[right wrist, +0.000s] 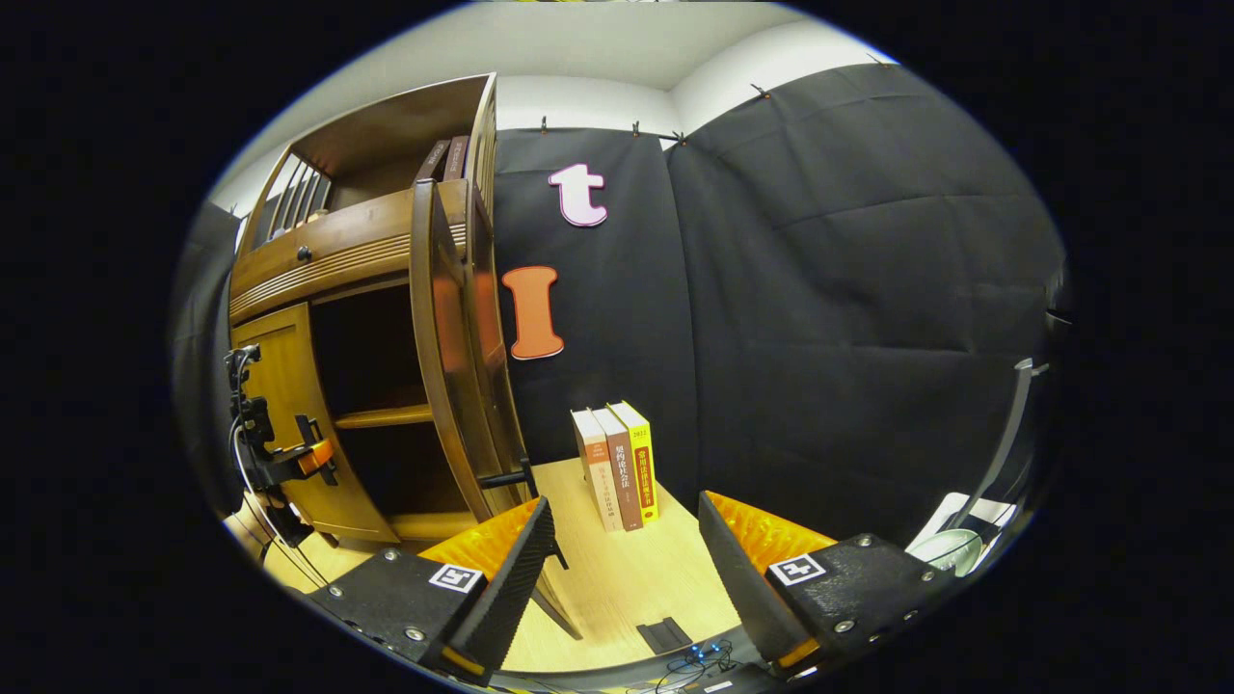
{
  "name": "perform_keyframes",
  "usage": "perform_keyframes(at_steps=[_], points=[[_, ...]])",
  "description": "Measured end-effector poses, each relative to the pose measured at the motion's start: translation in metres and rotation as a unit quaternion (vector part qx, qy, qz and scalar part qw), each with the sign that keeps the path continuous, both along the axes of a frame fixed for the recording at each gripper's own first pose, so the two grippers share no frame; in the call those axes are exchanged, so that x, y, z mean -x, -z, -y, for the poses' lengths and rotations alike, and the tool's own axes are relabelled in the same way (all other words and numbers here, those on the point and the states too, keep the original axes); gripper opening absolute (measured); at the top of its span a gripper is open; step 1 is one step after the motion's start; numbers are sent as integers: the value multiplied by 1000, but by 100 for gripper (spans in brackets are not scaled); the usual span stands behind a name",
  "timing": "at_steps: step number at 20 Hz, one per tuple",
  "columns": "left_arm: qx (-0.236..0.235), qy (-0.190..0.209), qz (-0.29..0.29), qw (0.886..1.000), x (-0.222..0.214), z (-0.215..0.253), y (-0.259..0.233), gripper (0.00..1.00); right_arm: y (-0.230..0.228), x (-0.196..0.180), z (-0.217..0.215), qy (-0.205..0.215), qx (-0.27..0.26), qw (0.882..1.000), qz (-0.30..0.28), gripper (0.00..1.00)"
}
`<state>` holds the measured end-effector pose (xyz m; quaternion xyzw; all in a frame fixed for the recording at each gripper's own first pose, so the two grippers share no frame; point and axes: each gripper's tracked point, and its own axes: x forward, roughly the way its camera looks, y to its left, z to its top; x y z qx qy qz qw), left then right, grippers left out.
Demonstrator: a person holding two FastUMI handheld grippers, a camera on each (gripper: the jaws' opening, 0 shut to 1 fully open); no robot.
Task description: Open the right door of the double-door shoe cabinet with the right hand, and open the left door with the left hand.
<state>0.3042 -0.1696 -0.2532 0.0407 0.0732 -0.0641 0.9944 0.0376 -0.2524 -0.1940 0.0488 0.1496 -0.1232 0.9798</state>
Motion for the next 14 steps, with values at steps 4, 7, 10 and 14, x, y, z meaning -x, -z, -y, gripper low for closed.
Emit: perform_keyframes(at_steps=[4,7,10,14], points=[[-14,11,-2,1000,-2,3,0,41,-6,-4,-10,-9,7,1000,5,99],[0,17,-21,1000,3,2,0,36,-10,-3,-18,-14,7,1000,9,99],[1,29,-17,999,18,0,1,35,-16,-4,-22,-17,18,1000,12,99],[12,45,-13,999,42,-4,-3,34,-26,-3,-30,-22,30,999,18,99]])
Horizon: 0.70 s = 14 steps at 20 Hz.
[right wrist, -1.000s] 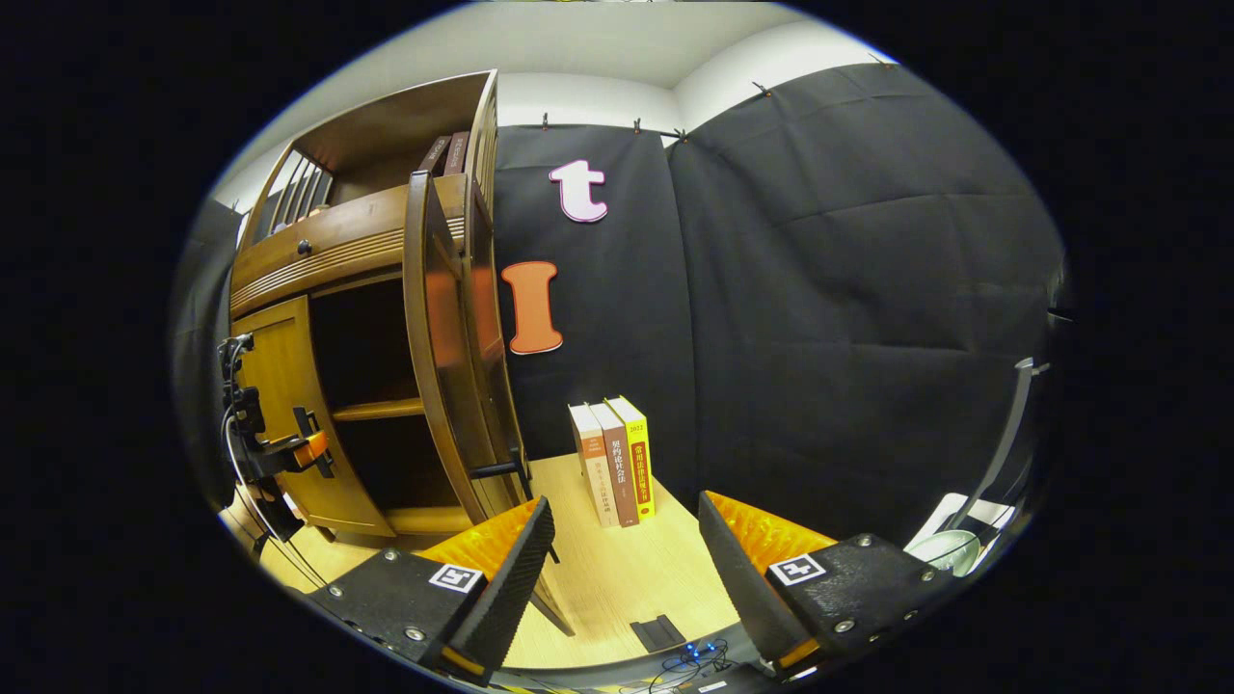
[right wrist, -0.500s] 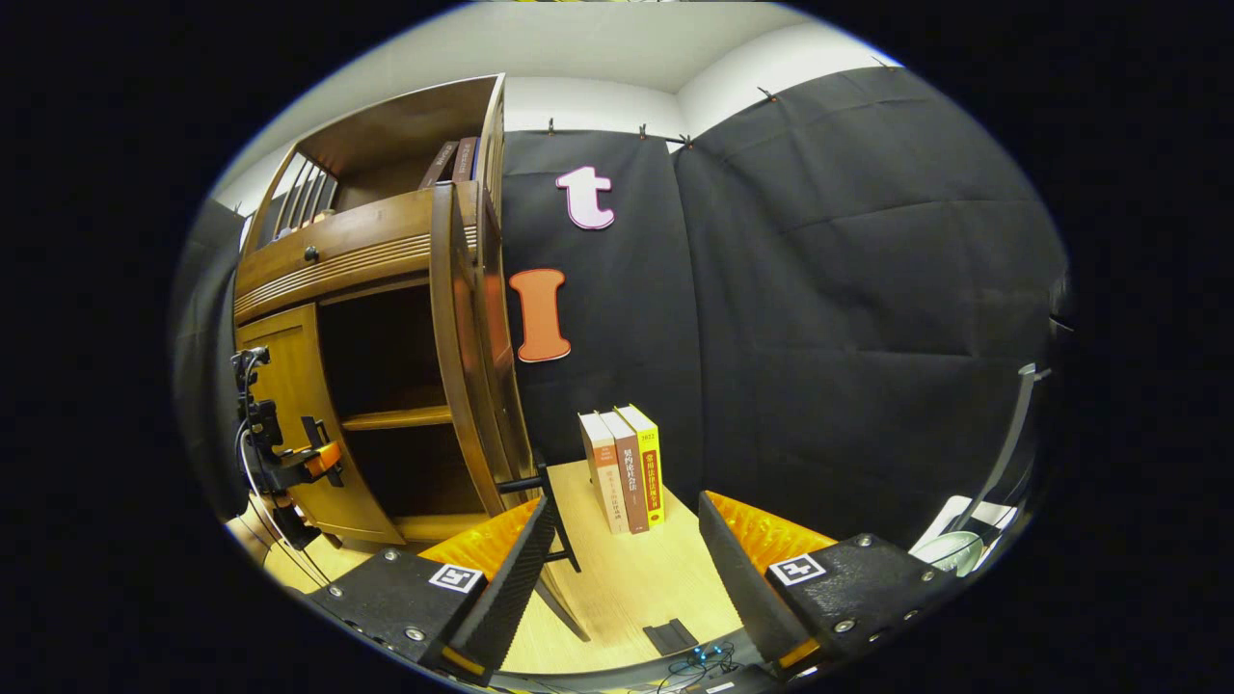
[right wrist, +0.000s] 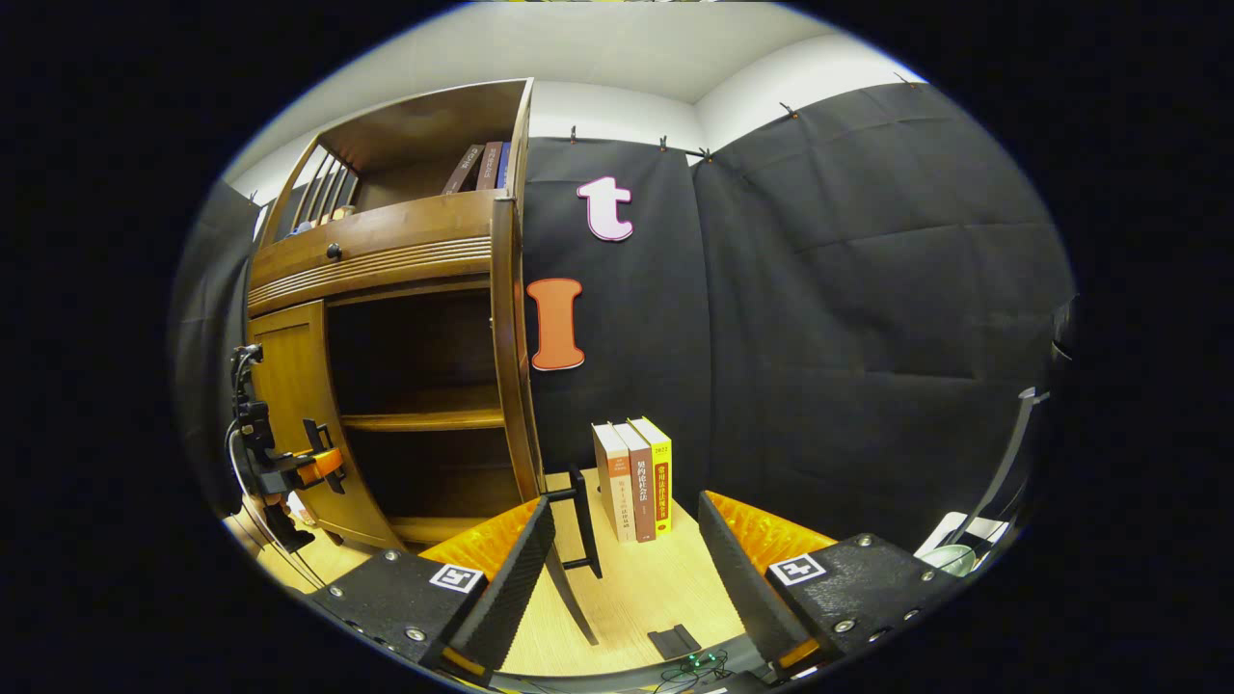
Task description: Open the right door of the double-door shoe cabinet with the right hand, and open the left door with the left hand.
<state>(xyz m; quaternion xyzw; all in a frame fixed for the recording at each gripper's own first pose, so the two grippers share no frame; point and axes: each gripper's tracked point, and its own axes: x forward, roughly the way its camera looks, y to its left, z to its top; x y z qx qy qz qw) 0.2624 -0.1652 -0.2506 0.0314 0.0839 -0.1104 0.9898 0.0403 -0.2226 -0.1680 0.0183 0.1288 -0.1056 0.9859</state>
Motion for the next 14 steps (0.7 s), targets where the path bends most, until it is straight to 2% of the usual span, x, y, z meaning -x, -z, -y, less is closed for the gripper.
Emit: perform_keyframes(at_steps=[10,11,14], points=[[-6,15,3,1000,60,-25,-9,32,-11,12,-44,-23,-8,1000,15,99],[-4,14,2,1000,65,-29,-10,32,-12,13,-49,-26,-9,1000,14,92],[-4,15,1,1000,83,-40,-12,32,-14,17,-61,-38,-4,999,14,92]])
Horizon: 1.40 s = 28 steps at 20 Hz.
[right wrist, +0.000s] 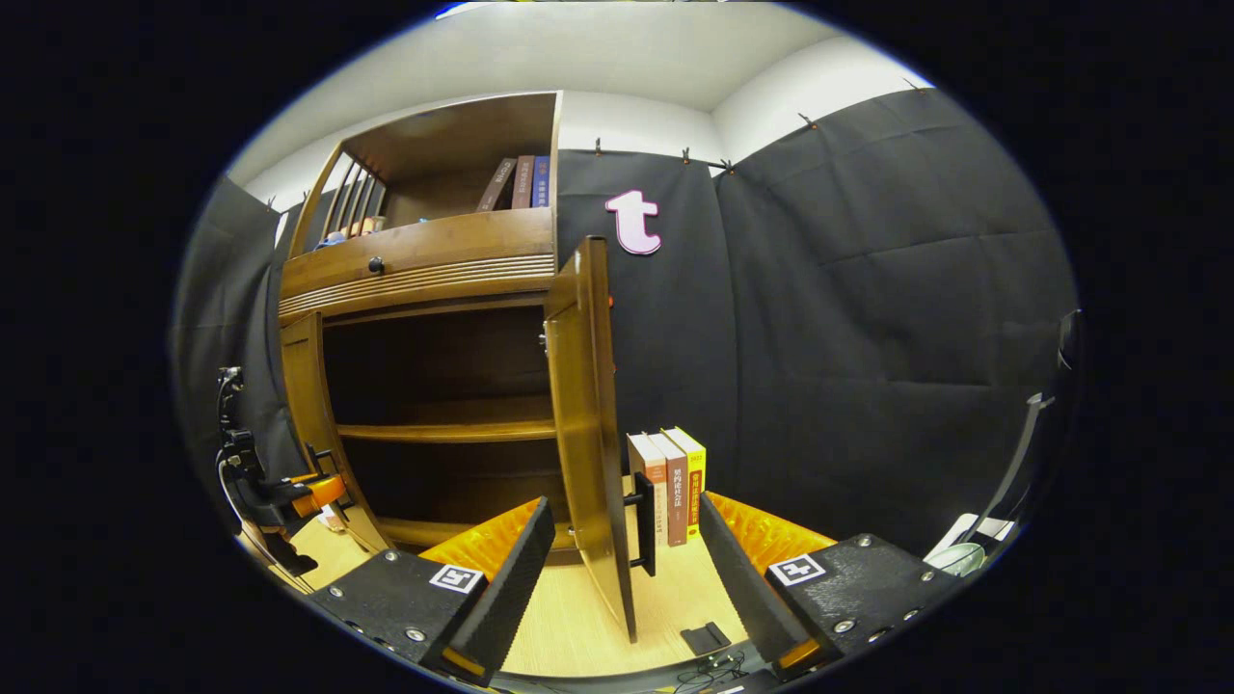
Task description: Open the right door of the double-door shoe cabinet with the right hand, and open the left door with the left hand.
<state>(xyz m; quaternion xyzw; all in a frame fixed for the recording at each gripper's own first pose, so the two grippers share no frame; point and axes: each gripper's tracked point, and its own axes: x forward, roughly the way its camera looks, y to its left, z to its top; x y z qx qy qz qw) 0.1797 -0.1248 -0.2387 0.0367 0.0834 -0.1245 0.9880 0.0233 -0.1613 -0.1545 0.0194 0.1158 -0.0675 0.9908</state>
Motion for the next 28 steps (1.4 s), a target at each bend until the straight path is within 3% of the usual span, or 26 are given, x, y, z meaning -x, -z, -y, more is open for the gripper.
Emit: perform_keyframes(at_steps=[15,17,18,21,22,28], points=[[-5,-40,4,999,71,-87,-17,34,-6,19,-79,-65,1,998,4,92],[-9,-52,10,999,78,-103,-21,27,-5,19,-86,-70,0,998,5,92],[-10,-58,13,998,81,-110,-21,27,-5,20,-90,-73,0,997,4,99],[-6,-81,14,997,88,-138,-27,22,-5,20,-104,-82,-2,997,3,99],[-7,-83,12,996,89,-145,-25,19,-4,20,-108,-86,-3,996,4,86],[2,-77,3,997,100,-174,-27,16,-8,21,-134,-105,1,994,7,85]])
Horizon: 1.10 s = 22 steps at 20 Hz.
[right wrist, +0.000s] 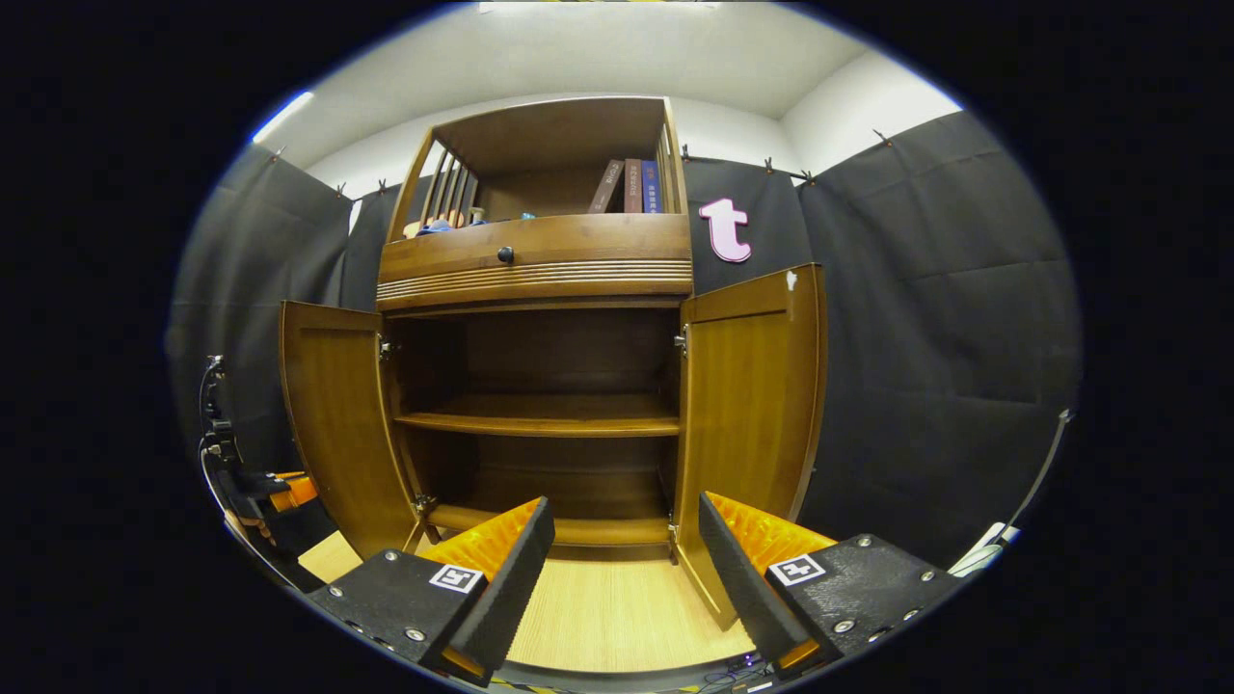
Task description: Open the right door of the double-door shoe cabinet with the right hand, and open the left door with the left hand.
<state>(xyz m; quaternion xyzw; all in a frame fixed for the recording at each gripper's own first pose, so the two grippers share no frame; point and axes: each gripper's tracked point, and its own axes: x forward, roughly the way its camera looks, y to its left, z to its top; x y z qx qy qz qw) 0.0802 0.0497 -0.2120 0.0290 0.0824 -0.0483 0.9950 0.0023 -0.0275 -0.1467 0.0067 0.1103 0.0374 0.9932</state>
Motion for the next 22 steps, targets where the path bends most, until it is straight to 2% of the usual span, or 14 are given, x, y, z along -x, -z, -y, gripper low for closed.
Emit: perform_keyframes(at_steps=[2,5,6,7,9,10,13,14,15,16,22], points=[[-14,0,-5,1000,5,-10,4,16,-2,2,-4,-4,0,1000,4,99],[-10,-14,-4,1000,4,-32,0,16,-7,2,-10,-6,-4,1000,12,99],[-6,-19,-4,1000,3,-40,-1,19,-7,1,-11,-7,-6,1000,12,86],[-2,-25,-4,1000,2,-48,-2,18,-7,0,-13,-8,-7,1000,12,92],[2,-35,-4,999,0,-66,-4,12,-8,-1,-15,-9,-9,1000,13,92],[5,-32,-5,999,0,-69,-4,2,-10,-3,-16,-10,-11,1000,15,92],[-6,-17,-7,1000,-2,-74,-6,2,-10,-7,-20,-15,-17,1000,17,90],[-10,-14,-5,1000,-2,-77,-6,11,-11,-8,-22,-17,-17,1000,17,88],[-7,-13,-5,1000,-1,-80,-8,2,-11,-11,-23,-18,-16,1000,17,92],[1,-9,-5,1000,-1,-82,-9,11,-10,-14,-25,-20,-13,1000,15,92],[40,18,-12,999,-2,-84,-12,11,-13,-25,-40,-44,-6,999,14,92]])
